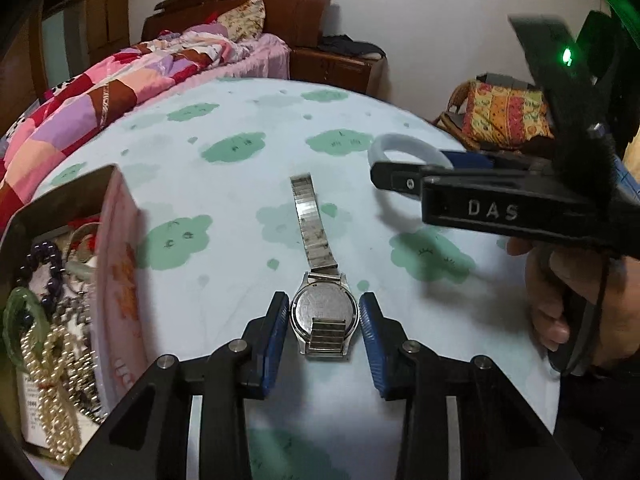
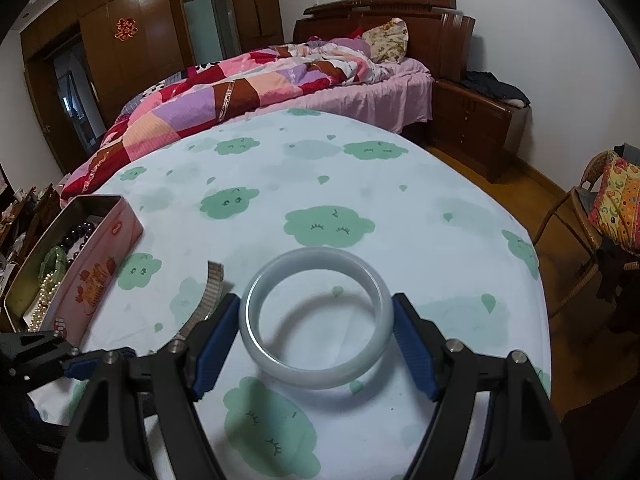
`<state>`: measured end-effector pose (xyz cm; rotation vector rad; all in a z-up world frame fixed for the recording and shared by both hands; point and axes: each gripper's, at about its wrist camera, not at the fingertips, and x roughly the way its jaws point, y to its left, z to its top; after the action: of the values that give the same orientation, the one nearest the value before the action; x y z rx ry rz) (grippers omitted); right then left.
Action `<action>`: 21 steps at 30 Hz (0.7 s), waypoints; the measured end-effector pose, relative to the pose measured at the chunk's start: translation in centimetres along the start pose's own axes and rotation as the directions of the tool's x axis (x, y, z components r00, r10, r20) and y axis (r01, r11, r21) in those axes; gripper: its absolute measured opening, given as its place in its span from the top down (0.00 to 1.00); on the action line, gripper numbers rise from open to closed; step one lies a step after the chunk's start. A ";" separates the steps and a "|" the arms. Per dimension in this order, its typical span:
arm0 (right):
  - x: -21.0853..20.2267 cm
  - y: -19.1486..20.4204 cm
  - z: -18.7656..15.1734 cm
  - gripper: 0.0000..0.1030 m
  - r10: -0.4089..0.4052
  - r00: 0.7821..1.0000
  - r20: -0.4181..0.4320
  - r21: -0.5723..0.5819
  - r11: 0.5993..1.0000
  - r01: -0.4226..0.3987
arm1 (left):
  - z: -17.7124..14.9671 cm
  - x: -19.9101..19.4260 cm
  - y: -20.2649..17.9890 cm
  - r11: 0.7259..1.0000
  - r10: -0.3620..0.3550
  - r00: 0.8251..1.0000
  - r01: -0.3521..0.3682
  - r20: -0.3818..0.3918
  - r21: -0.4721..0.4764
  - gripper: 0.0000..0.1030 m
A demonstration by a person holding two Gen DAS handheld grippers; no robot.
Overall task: Organize jewelry
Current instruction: 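Grasp the silver wristwatch with the left tool, then carry the wristwatch and grey bangle into the tin and open both tools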
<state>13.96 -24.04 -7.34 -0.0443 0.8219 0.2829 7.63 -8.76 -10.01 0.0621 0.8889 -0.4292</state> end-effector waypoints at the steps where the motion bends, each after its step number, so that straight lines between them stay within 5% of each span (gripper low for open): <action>1: -0.1 0.0 0.0 0.24 0.000 1.000 0.004 -0.001 1.000 0.000 | 0.1 -0.5 0.1 1.000 -0.003 1.000 0.003 0.013 -0.005 0.64; 21: -3.0 2.9 0.7 0.24 0.059 0.995 0.077 -0.067 0.996 -0.054 | 2.6 -9.8 3.5 0.997 0.020 0.971 -0.003 0.237 -0.072 0.64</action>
<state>11.74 -21.79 -4.50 -0.0698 0.7365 0.3626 5.55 -2.85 -1.33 -0.0489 0.6660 -0.3846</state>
